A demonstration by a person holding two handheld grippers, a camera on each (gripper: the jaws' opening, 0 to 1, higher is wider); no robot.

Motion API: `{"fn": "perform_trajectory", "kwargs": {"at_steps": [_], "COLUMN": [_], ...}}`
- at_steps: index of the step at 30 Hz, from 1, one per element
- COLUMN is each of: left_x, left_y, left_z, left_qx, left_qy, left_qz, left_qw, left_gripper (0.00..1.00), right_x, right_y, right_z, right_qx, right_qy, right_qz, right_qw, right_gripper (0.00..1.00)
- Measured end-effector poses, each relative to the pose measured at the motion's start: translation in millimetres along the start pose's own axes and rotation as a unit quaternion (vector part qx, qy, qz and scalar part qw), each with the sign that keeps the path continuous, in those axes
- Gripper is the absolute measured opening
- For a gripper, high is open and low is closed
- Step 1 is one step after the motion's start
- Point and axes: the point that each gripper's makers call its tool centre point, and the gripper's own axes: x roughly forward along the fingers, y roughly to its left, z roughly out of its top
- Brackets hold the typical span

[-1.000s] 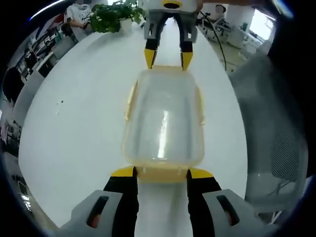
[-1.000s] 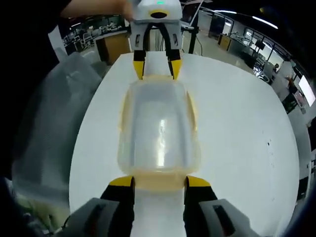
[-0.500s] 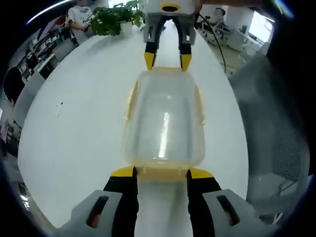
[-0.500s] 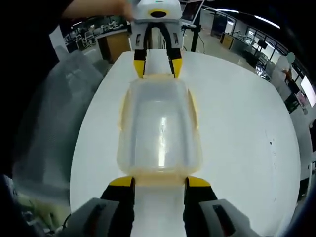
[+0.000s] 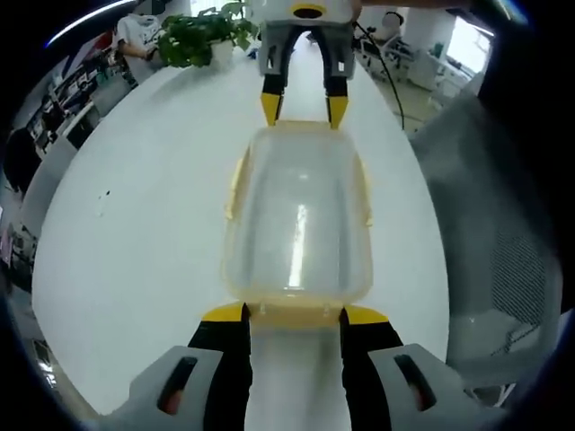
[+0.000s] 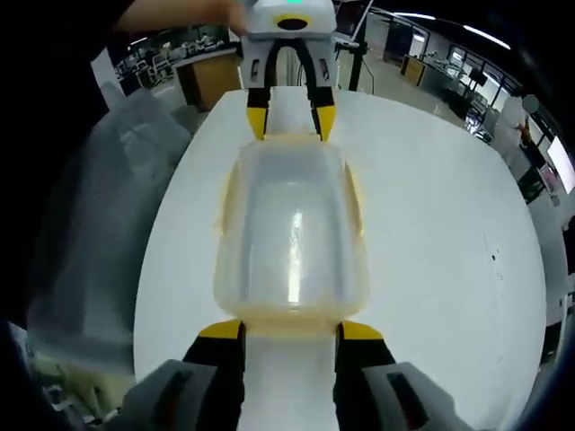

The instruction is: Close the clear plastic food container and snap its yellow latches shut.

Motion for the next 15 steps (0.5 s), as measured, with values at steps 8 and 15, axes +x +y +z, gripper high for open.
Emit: {"fn": "perform_trajectory", "kwargs": {"at_steps": [8,15], "left_x": [0.3,1.2], "left_y": [4.6,4.5], "left_z": [0.0,-0.6], "left_qx": [0.002,-0.002], "left_qy": [-0.001,-0.007], "left_qz": [0.003,0.001], "left_qw": [1.0,1.0], "left_gripper": [0.35,0.36], "right_x": [1.3,2.4], "right_y": [-4.2,-4.3], "right_z": [-0.5,-0.4], "right_qx": [-0.001,-0.007], "right_qy": [-0.002,-0.004], "right_qz": [-0.009,-0.006], "right_qw": [1.0,0.9999], "right_gripper": [0.36,0.36]}}
